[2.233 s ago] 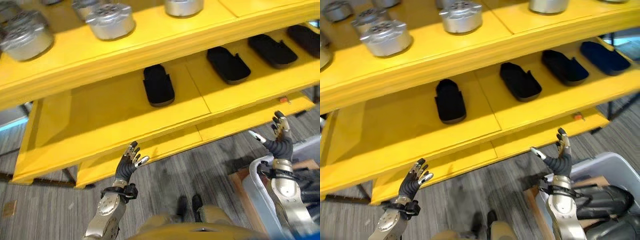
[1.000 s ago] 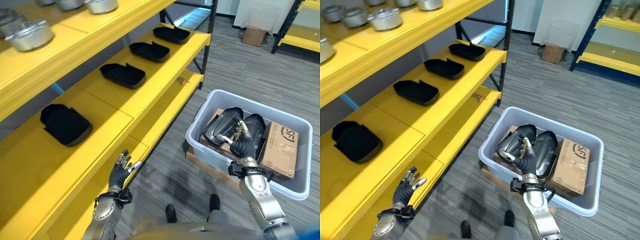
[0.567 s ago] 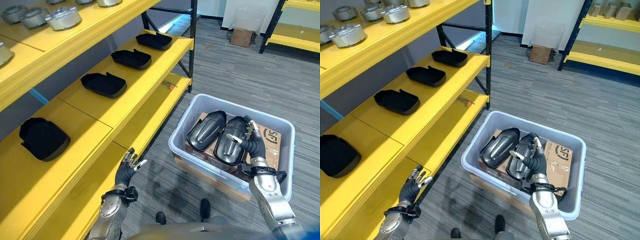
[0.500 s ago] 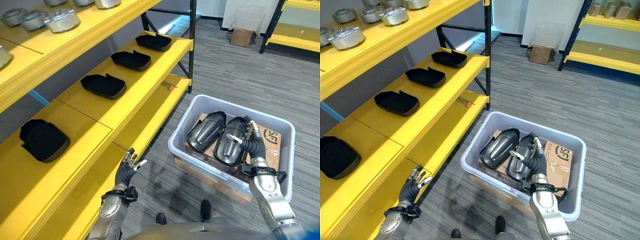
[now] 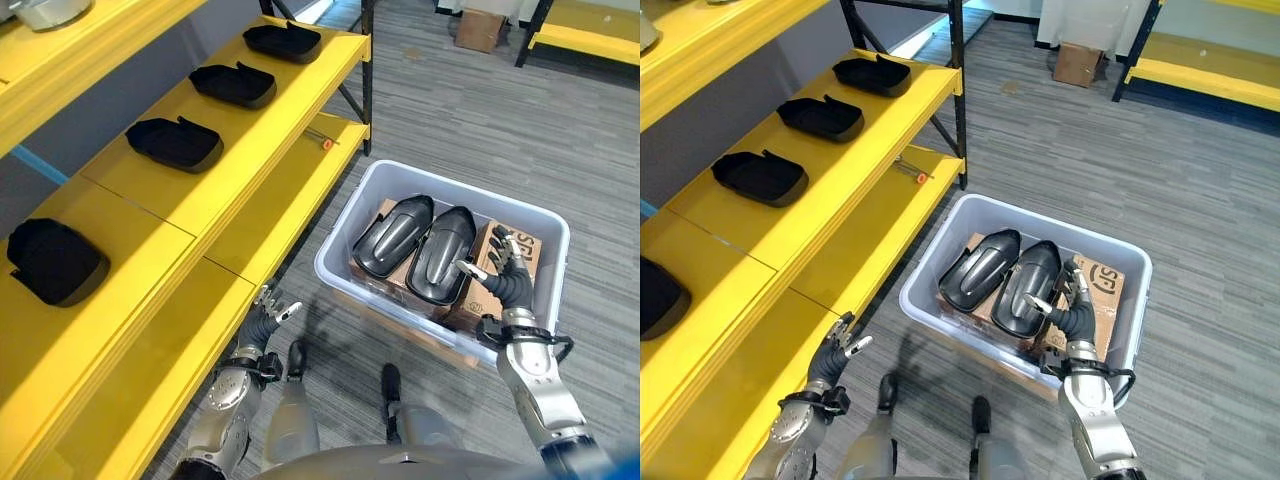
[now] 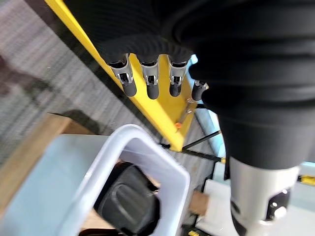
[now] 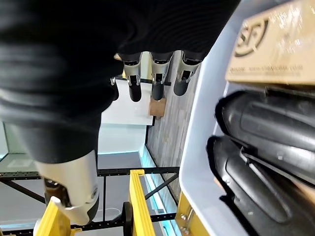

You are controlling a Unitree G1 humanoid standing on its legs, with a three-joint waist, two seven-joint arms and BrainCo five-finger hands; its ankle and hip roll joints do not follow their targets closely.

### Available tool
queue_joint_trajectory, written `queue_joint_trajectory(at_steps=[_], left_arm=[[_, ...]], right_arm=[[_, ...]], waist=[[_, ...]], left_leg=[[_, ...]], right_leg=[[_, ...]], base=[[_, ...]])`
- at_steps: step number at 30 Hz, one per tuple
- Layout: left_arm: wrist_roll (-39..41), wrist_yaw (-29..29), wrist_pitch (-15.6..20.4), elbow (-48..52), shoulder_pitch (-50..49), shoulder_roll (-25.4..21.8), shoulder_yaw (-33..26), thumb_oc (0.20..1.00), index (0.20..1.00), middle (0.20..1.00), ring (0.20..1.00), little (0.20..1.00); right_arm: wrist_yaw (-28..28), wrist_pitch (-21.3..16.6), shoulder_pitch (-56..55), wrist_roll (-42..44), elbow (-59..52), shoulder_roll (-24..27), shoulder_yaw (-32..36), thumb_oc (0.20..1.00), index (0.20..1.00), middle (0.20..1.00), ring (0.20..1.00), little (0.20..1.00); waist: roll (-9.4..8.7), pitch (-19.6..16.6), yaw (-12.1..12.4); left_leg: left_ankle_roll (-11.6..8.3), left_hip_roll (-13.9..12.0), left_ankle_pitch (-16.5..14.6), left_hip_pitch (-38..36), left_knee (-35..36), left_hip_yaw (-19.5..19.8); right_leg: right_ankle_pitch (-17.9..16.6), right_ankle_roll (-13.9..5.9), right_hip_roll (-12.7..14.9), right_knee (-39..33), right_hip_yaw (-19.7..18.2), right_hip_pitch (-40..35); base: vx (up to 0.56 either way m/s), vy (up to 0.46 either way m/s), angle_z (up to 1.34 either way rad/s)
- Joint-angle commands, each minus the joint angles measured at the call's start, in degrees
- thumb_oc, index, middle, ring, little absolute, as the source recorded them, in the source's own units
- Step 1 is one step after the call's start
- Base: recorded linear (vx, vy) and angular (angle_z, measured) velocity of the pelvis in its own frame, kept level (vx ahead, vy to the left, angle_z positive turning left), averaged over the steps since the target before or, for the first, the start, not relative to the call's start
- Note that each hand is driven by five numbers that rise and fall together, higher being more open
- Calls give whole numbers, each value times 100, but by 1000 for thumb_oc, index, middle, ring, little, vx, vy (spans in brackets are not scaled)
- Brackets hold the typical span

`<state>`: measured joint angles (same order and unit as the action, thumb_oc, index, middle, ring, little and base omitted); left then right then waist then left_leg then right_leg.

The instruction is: Move parts from the plastic box to the shelf.

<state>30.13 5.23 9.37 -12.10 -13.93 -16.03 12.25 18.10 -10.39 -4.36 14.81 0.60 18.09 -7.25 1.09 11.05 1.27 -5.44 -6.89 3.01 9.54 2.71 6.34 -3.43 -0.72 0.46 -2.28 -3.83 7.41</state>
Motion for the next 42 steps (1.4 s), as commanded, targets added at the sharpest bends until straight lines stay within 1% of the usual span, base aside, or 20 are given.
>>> queue_joint_trajectory(at_steps=[1, 4, 5, 6, 7, 10, 13, 17, 20, 22, 24, 25, 28, 29, 30, 32, 36, 42], left_arm=[[-52, -53, 354, 579, -88, -285, -166, 1000, 1000, 1000, 1000, 1000], [-60, 17, 392, 599, -57, -404, -204, 1000, 1000, 1000, 1000, 1000], [-49, 52, 406, 597, 25, -503, -235, 1000, 1000, 1000, 1000, 1000], [-49, 52, 406, 596, 26, -505, -237, 1000, 1000, 1000, 1000, 1000], [-51, 69, 414, 611, 43, -532, -242, 1000, 1000, 1000, 1000, 1000], [-70, 127, 392, 586, 85, -586, -260, 1000, 1000, 1000, 1000, 1000], [-88, 155, 377, 549, 123, -587, -239, 1000, 1000, 1000, 1000, 1000], [-89, 194, 402, 566, 235, -594, -200, 1000, 1000, 1000, 1000, 1000], [-68, 212, 434, 623, 360, -603, -135, 1000, 1000, 1000, 1000, 1000], [-50, 274, 494, 678, 612, -627, -13, 1000, 1000, 1000, 1000, 1000], [-33, 333, 522, 713, 793, -612, 101, 1000, 1000, 1000, 1000, 1000], [-33, 333, 523, 709, 803, -610, 99, 1000, 1000, 1000, 1000, 1000], [-14, 407, 532, 699, 1043, -569, 259, 1000, 1000, 1000, 1000, 1000], [-16, 480, 542, 662, 1226, -524, 358, 1000, 1000, 1000, 1000, 1000], [-12, 509, 548, 639, 1303, -505, 393, 1000, 1000, 1000, 1000, 1000], [-6, 599, 566, 591, 1511, -425, 529, 1000, 1000, 1000, 1000, 1000], [1, 689, 579, 539, 1735, -359, 635, 1000, 1000, 1000, 1000, 1000], [8, 785, 621, 575, 1848, -366, 712, 1000, 1000, 1000, 1000, 1000]], right_arm=[[-81, -305, -396, -75, -809, 63, 135, 1000, 1000, 1000, 1000, 1000], [-150, -245, -328, -63, -751, 20, 21, 1000, 1000, 1000, 1000, 1000], [-190, -221, -261, -53, -741, 20, -76, 1000, 1000, 1000, 1000, 1000], [-190, -221, -259, -53, -740, 18, -77, 1000, 1000, 1000, 1000, 1000], [-208, -213, -258, -44, -756, 16, -100, 1000, 1000, 1000, 1000, 1000], [-221, -182, -234, -67, -754, 33, -98, 1000, 1000, 1000, 1000, 1000], [-190, -188, -204, -53, -734, 23, -99, 1000, 1000, 1000, 1000, 1000], [-33, -191, -24, -187, -638, 71, -55, 1000, 1000, 1000, 1000, 1000], [122, -177, 248, -308, -549, 93, -78, 1000, 1000, 1000, 1000, 1000], [391, -188, 846, -440, -308, 144, -176, 1000, 1000, 1000, 1000, 1000], [579, -156, 1264, -467, -100, 116, -280, 1000, 1000, 1000, 1000, 1000], [581, -160, 1279, -467, -90, 117, -281, 1000, 1000, 1000, 1000, 1000], [794, -123, 1816, -461, 219, 101, -408, 1000, 1000, 1000, 1000, 1000], [960, -106, 2271, -442, 487, 62, -504, 1000, 1000, 1000, 1000, 1000], [1000, -101, 2419, -442, 549, 39, -552, 1000, 1000, 1000, 1000, 1000], [1117, -56, 2848, -528, 863, 21, -681, 1000, 1000, 1000, 1000, 1000], [1220, -11, 3200, -587, 1103, -78, -805, 1000, 1000, 1000, 1000, 1000], [1381, 15, 3335, -607, 1405, -139, -798, 1000, 1000, 1000, 1000, 1000]], waist=[[21, -246, -39], [-78, -219, -39], [-144, -192, -32], [-149, -194, -25], [-169, -188, -30], [-274, -198, -68], [-335, -202, -106], [-364, -183, -162], [-336, -108, -202], [-261, 41, -225], [-195, 169, -215], [-192, 168, -215], [-90, 308, -198], [-10, 406, -170], [5, 447, -159], [93, 602, -110], [114, 740, -69], [151, 896, -40]], left_leg=[[121, -20, 495, 244, -232, -262], [298, 125, 139, 272, -599, -595], [343, 182, -5, 328, -782, -767], [346, 184, -15, 338, -798, -775], [360, 205, -67, 367, -872, -808], [436, 289, -233, 434, -1002, -884], [450, 303, -256, 469, -1010, -935], [426, 241, -205, 488, -890, -1048], [397, 185, -130, 508, -747, -1124], [335, 128, 19, 719, -638, -1215], [303, 96, 112, 862, -582, -1207], [301, 93, 116, 871, -580, -1207], [259, 92, 225, 1003, -494, -1205], [231, 80, 302, 1099, -415, -1210], [219, 72, 332, 1119, -382, -1217], [176, 60, 413, 1198, -299, -1218], [144, 40, 474, 1275, -216, -1194], [120, 51, 484, 1398, -231, -1122]], right_leg=[[631, -537, 616, 239, 196, -684], [442, -743, 921, 171, 28, -577], [333, -826, 1049, 146, -50, -479], [332, -829, 1053, 143, -58, -473], [302, -849, 1114, 129, -40, -459], [179, -927, 1232, 76, -42, -376], [105, -943, 1244, 57, -79, -282], [14, -950, 1234, -5, -165, -74], [-48, -951, 1196, -19, -228, 133], [-144, -945, 1151, -8, -294, 524], [-186, -919, 1117, 33, -301, 753], [-185, -917, 1113, 41, -303, 768], [-228, -905, 1092, 67, -300, 958], [-253, -897, 1064, 78, -301, 1107], [-264, -893, 1051, 80, -301, 1148], [-289, -884, 1043, 98, -308, 1276], [-293, -860, 985, 119, -325, 1393], [-247, -817, 967, 196, -285, 1492]], base=[[125, 303, -75], [32, 280, -53], [0, 210, -75], [6, 163, -91], [14, 92, -39], [15, 110, -11], [7, 31, -10], [-6, -14, -20], [-54, -47, -28], [-164, -78, -33], [-105, -77, -16], [-57, -64, -6], [-47, -51, -2], [-38, -66, -2], [-12, -65, -6], [9, -33, -7], [20, -35, -3], [7, -13, 4]])
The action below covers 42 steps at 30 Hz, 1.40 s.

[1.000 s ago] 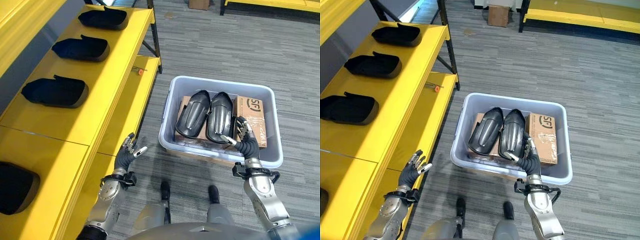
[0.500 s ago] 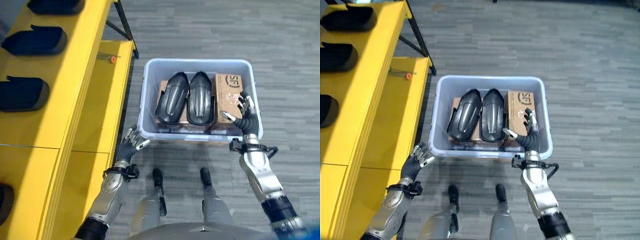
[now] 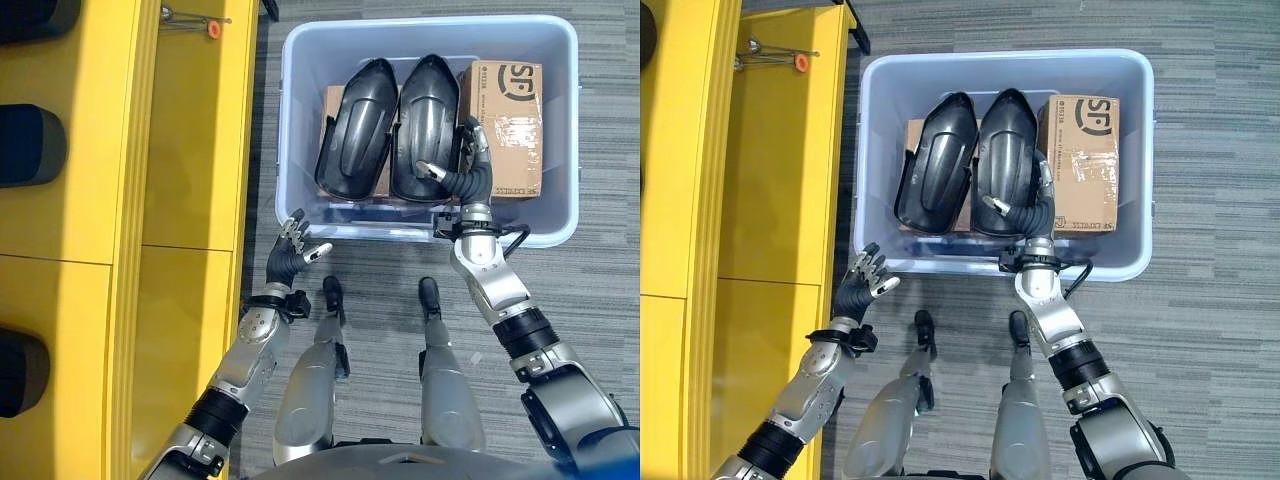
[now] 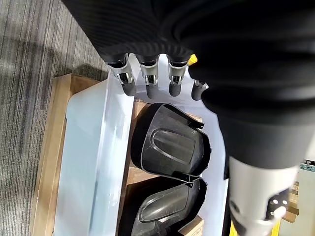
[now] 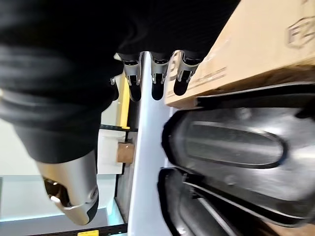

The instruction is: Move parts from the plastic box to the shelf.

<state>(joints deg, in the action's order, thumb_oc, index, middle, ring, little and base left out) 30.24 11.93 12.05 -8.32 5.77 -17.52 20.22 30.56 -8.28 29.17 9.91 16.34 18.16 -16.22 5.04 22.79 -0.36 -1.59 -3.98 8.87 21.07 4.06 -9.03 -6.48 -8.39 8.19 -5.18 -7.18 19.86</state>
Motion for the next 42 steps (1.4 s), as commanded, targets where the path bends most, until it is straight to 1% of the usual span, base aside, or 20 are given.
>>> queue_joint_trajectory(at_steps=[1, 3, 7, 11, 15, 19, 29, 34, 38, 40, 42], left_arm=[[-10, 132, 368, 195, -111, -221, -75, 1000, 1000, 1000, 1000, 1000], [-24, 165, 371, 200, -82, -227, -62, 1000, 1000, 1000, 1000, 1000], [-29, 176, 385, 201, -78, -227, -38, 1000, 1000, 1000, 1000, 1000], [21, 185, 409, 249, -58, -231, 24, 1000, 1000, 1000, 1000, 1000], [123, 181, 461, 321, 47, -271, 153, 1000, 1000, 1000, 1000, 1000], [152, 207, 471, 312, 121, -270, 201, 1000, 1000, 1000, 1000, 1000], [174, 234, 474, 272, 234, -260, 224, 1000, 1000, 1000, 1000, 1000], [172, 238, 463, 274, 250, -263, 219, 1000, 1000, 1000, 1000, 1000], [200, 227, 469, 289, 239, -291, 231, 1000, 1000, 1000, 1000, 1000], [226, 217, 468, 312, 240, -305, 250, 1000, 1000, 1000, 1000, 1000], [310, 176, 472, 377, 240, -368, 290, 1000, 1000, 1000, 1000, 1000]], right_arm=[[196, -201, -15, -107, -67, -164, 131, 1000, 1000, 1000, 1000, 1000], [281, -174, -31, -104, 87, -181, 178, 1000, 1000, 1000, 1000, 1000], [279, -163, 8, -115, 189, -192, 153, 1000, 1000, 1000, 1000, 1000], [307, -113, 324, -98, 636, -212, 47, 1000, 1000, 1000, 1000, 1000], [373, 44, 1173, -184, 1515, -114, -117, 1000, 1000, 1000, 1000, 1000], [369, 106, 1535, -256, 1809, -27, -249, 1000, 1000, 1000, 1000, 1000], [278, 111, 1692, -211, 1813, -13, -360, 1000, 1000, 1000, 1000, 1000], [135, 50, 1662, -22, 1706, -37, -365, 1000, 1000, 1000, 1000, 1000], [29, 1, 1811, 238, 1883, -76, -380, 1000, 1000, 1000, 1000, 1000], [-35, -25, 1935, 428, 2027, -95, -399, 1000, 1000, 1000, 1000, 1000], [-142, -51, 2423, 803, 2696, -120, -429, 1000, 1000, 1000, 1000, 1000]], waist=[[-225, -257, 132], [-179, -222, 146], [-158, -216, 156], [-121, -183, 198], [-74, -102, 322], [-70, -48, 368], [-81, 1, 399], [-90, -7, 408], [-94, -6, 436], [-95, 10, 451], [-59, 25, 533]], left_leg=[[-266, -232, -100, 264, -370, 424], [-271, -210, -94, 316, -369, 461], [-272, -193, -92, 345, -360, 475], [-277, -171, -71, 419, -362, 521], [-276, -155, -36, 488, -350, 595], [-281, -156, -18, 522, -337, 613], [-285, -142, 3, 547, -308, 645], [-287, -138, 9, 563, -284, 666], [-287, -136, 13, 576, -271, 679], [-289, -136, 19, 583, -265, 691], [-297, -119, 40, 607, -241, 706]], right_leg=[[58, -48, 194, 495, 54, 267], [54, -41, 199, 490, 44, 304], [48, -42, 208, 469, 40, 322], [43, -31, 214, 461, 60, 355], [60, -6, 184, 514, 101, 423], [63, 5, 172, 537, 100, 459], [75, 12, 152, 551, 118, 487], [70, 7, 154, 527, 156, 489], [71, 8, 153, 530, 157, 513], [70, 13, 149, 533, 161, 514], [66, 17, 148, 528, 195, 524]], base=[[0, 0, 0], [0, 0, 0], [0, 0, 0], [0, 0, 0], [-12, -18, 5], [-7, -2, 8], [-2, -2, 3], [0, 0, 0], [0, 0, 0], [0, 0, 0], [0, 0, 0]])
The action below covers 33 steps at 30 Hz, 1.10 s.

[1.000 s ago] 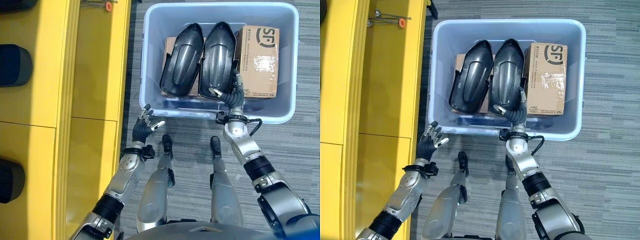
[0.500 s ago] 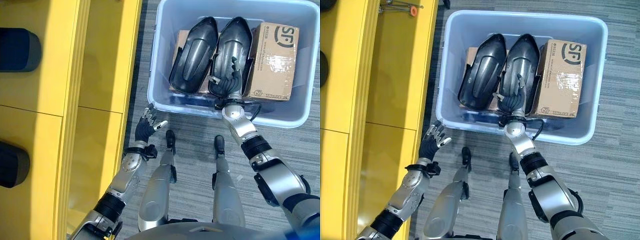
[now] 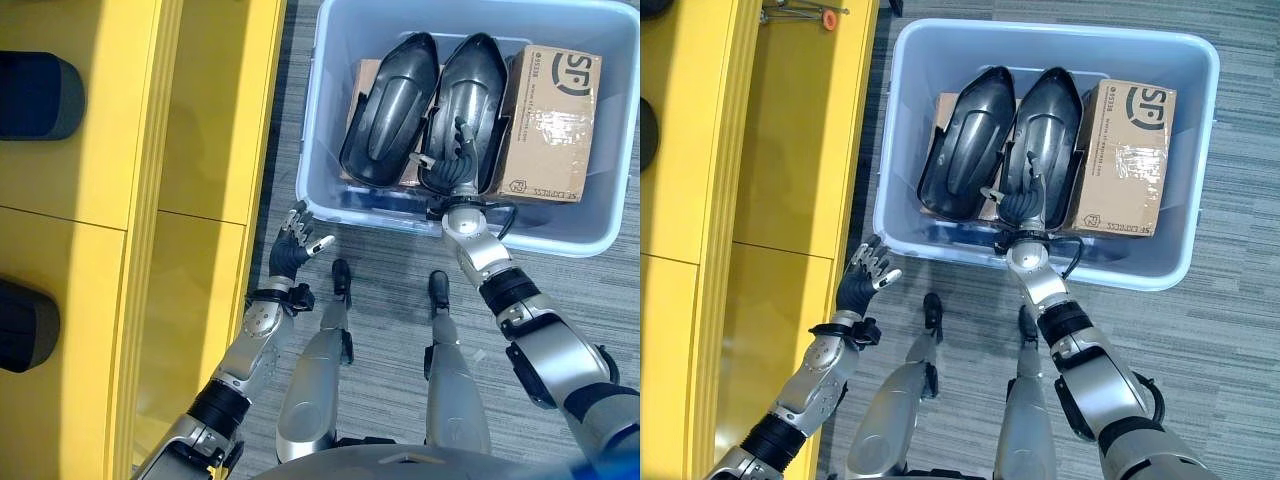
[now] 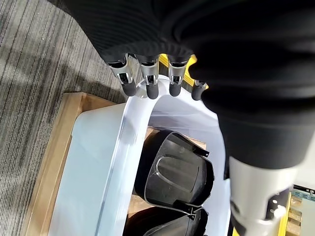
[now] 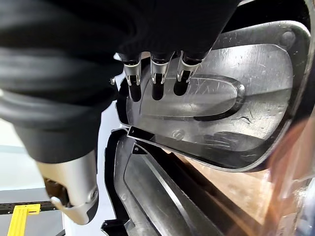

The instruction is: Move parts from the plastic box to the shelf.

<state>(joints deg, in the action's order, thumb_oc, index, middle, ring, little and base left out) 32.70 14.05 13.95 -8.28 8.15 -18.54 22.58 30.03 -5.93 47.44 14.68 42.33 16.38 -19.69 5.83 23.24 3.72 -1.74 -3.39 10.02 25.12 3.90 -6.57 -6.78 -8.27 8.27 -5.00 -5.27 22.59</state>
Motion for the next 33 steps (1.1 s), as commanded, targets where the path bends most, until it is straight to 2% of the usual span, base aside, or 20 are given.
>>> queue_joint_trajectory(at_steps=[1, 10, 15, 27, 31, 33], left_arm=[[104, -60, 283, 401, 0, -303, 69, 1000, 1000, 1000, 1000, 1000], [196, -106, 273, 402, 126, -338, 194, 1000, 1000, 1000, 1000, 1000], [187, -116, 240, 365, 159, -304, 189, 1000, 1000, 1000, 1000, 1000], [246, -81, 162, 255, 190, -239, 159, 1000, 1000, 1000, 1000, 1000], [244, -65, 161, 250, 204, -230, 133, 1000, 1000, 1000, 1000, 1000], [200, -26, 149, 221, 213, -213, 114, 1000, 1000, 1000, 1000, 1000]], right_arm=[[-141, -287, 789, 491, 399, 51, -80, 1000, 1000, 1000, 1000, 1000], [-314, -294, 1411, 1088, 1367, 35, -71, 1000, 1000, 1000, 1000, 1000], [-523, -346, 1229, 1301, 1020, -93, -223, 1000, 1000, 1000, 1000, 1000], [-1039, -451, 631, 2183, 392, -819, -494, 1000, 1000, 1000, 1000, 1000], [-1184, -475, 389, 2288, -143, -914, -694, 1000, 1000, 1000, 1000, 1000], [-1265, -542, 163, 2279, -760, -878, -886, 1000, 1000, 1000, 1000, 1000]], waist=[[-115, -17, 176], [-49, 6, 315], [-54, 19, 318], [-98, 36, 299], [-117, 58, 275], [-157, 59, 242]], left_leg=[[-284, -169, -66, 206, -223, 464], [-286, -148, -39, 209, -180, 521], [-288, -158, -40, 199, -172, 509], [-305, -161, -40, 174, -172, 532], [-313, -165, -32, 174, -167, 532], [-315, -167, -33, 177, -162, 535]], right_leg=[[99, 9, 136, 514, 23, 249], [119, 14, 145, 539, 75, 244], [140, 21, 128, 557, 87, 251], [160, 35, 114, 584, 100, 249], [162, 36, 111, 594, 114, 253], [164, 38, 106, 604, 111, 266]], base=[[-4, 3, 5], [0, 5, 6], [1, 1, 2], [0, 0, 0], [0, 0, 0], [0, 0, 0]])
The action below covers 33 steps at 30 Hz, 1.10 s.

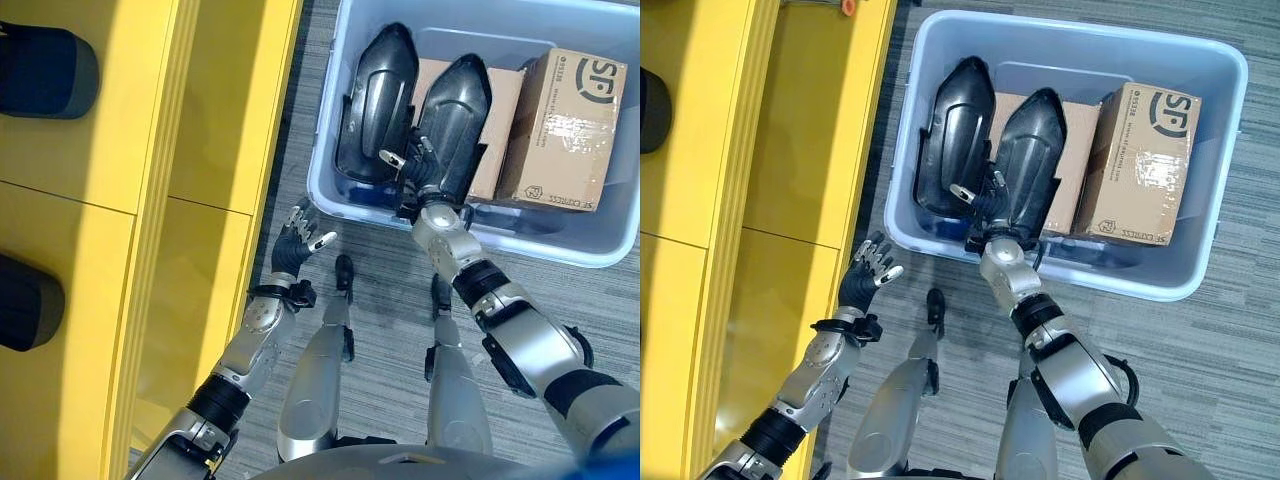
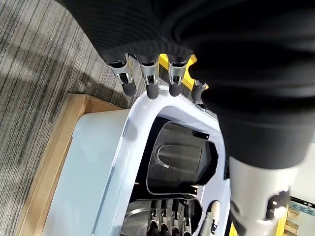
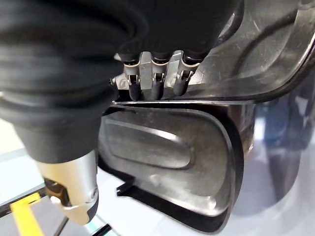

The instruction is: Move parts from the plastic box to the shelf.

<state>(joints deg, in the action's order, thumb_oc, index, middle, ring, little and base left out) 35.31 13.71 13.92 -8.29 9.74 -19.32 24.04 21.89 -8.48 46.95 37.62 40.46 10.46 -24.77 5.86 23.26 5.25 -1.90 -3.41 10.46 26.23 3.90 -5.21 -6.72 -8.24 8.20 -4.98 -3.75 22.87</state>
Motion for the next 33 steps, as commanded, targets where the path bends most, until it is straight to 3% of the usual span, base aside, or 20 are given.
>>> queue_joint_trajectory(at_steps=[1, 5, 8, 9, 13, 15, 33], left_arm=[[-64, 24, 157, 238, 52, -130, -49, 1000, 1000, 1000, 1000, 1000], [-97, 87, 163, 305, 5, -129, -158, 1000, 1000, 1000, 1000, 1000], [-202, 190, 177, 334, -54, -114, -271, 1000, 1000, 1000, 1000, 1000], [-336, 256, 159, 368, -90, -98, -365, 1000, 1000, 1000, 1000, 1000], [-433, 295, 133, 398, -158, -102, -405, 1000, 1000, 1000, 1000, 1000], [-482, 304, 116, 424, -237, -112, -414, 1000, 1000, 1000, 1000, 1000], [-624, 351, 203, 558, -373, -161, -515, 1000, 1000, 1000, 1000, 1000]], right_arm=[[-430, -297, 159, -136, -822, -211, -411, 1000, 1000, 1000, 1000, 1000], [-287, -341, -72, -589, -1628, -21, -391, 1000, 1000, 1000, 1000, 1000], [-37, -453, -419, -1311, -2707, 230, -220, 1000, 1000, 1000, 1000, 1000], [113, -571, -741, -1941, -3655, 439, -21, 1000, 1000, 1000, 1000, 1000], [116, -685, -1143, -2099, -4359, 470, 48, 1000, 1000, 1000, 1000, 1000], [266, -595, -1337, -2743, -4744, 628, 121, 1000, 1000, 1000, 1000, 1000], [816, -409, -1859, -3707, -4893, 707, 471, 1000, 1000, 1000, 1000, 1000]], waist=[[-173, 59, 74], [-203, 68, 17], [-263, 69, -76], [-319, 79, -175], [-363, 85, -274], [-374, 90, -328], [-388, 67, -481]], left_leg=[[-296, -162, -77, 67, -159, 394], [-301, -167, -77, 73, -165, 380], [-296, -179, -92, 62, -146, 352], [-295, -193, -106, 44, -133, 314], [-303, -215, -113, 23, -124, 272], [-303, -232, -121, 2, -123, 249], [-310, -257, -111, -51, -16, 189]], right_leg=[[157, 34, 110, 601, -45, 240], [154, 23, 110, 604, -48, 251], [152, 12, 105, 598, -61, 255], [141, -4, 103, 597, -91, 271], [139, -13, 91, 600, -116, 283], [138, -17, 90, 604, -125, 284], [111, -36, 62, 576, -156, 330]], base=[[0, 0, 0], [0, 0, 0], [0, 0, 0], [0, 0, 0], [0, 5, -4], [0, 0, 0], [-1, -1, -2]])
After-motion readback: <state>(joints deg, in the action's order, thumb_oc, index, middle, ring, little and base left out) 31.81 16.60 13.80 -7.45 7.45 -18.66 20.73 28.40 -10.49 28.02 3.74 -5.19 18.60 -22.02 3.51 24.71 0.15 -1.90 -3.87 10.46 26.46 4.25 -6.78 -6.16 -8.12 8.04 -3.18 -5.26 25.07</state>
